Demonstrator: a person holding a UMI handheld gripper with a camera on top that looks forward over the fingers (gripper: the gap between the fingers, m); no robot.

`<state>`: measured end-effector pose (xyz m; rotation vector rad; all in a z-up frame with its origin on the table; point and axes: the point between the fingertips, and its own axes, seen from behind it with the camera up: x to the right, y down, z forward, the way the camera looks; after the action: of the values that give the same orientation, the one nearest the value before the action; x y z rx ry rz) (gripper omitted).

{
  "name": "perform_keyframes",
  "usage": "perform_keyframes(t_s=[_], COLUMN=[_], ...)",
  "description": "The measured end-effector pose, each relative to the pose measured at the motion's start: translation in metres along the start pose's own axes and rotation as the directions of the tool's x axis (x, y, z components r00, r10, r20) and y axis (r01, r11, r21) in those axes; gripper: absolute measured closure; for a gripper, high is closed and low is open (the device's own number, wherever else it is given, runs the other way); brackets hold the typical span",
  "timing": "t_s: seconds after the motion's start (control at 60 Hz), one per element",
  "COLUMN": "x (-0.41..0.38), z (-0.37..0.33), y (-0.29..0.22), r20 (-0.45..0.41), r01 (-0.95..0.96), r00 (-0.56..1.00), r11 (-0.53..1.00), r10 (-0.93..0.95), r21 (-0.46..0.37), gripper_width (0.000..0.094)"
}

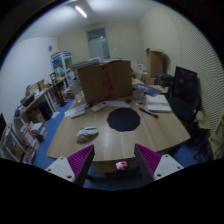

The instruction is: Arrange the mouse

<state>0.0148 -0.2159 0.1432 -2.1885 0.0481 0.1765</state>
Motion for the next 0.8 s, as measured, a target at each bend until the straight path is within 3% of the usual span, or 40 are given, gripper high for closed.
perform_keyframes(t_s=[0.133, 0.267, 0.45, 0.617, 0.65, 0.667, 0.8], x=[-0.032, -0.087, -0.153, -0.171, -0.171, -0.172, -0.176], z=[0.031, 0.068, 0.131, 0.197, 0.206, 0.211, 0.245], y=[0.022, 0.054, 0.051, 0.066, 0.069, 0.060, 0.045], r20=[0.115, 0.218, 0.257, 0.168, 0.138, 0.126, 0.024], r01=[-0.006, 0.007, 0.025, 0.023, 0.023, 0.025, 0.009], r00=[0.993, 0.976, 0.966, 0.986, 0.990, 0.992, 1.000], r11=[0.999, 0.989, 0.994, 0.992, 0.991, 0.995, 0.997], r10=[0.011, 0.025, 0.004, -0.002, -0.005, -0.012, -0.007], r21=[-0.038, -0.146, -0.108, -0.125, -0.134, -0.101, -0.078], gripper_width=[0.0099, 0.0097, 0.0095, 0.0096, 0.0032, 0.0092, 0.0095])
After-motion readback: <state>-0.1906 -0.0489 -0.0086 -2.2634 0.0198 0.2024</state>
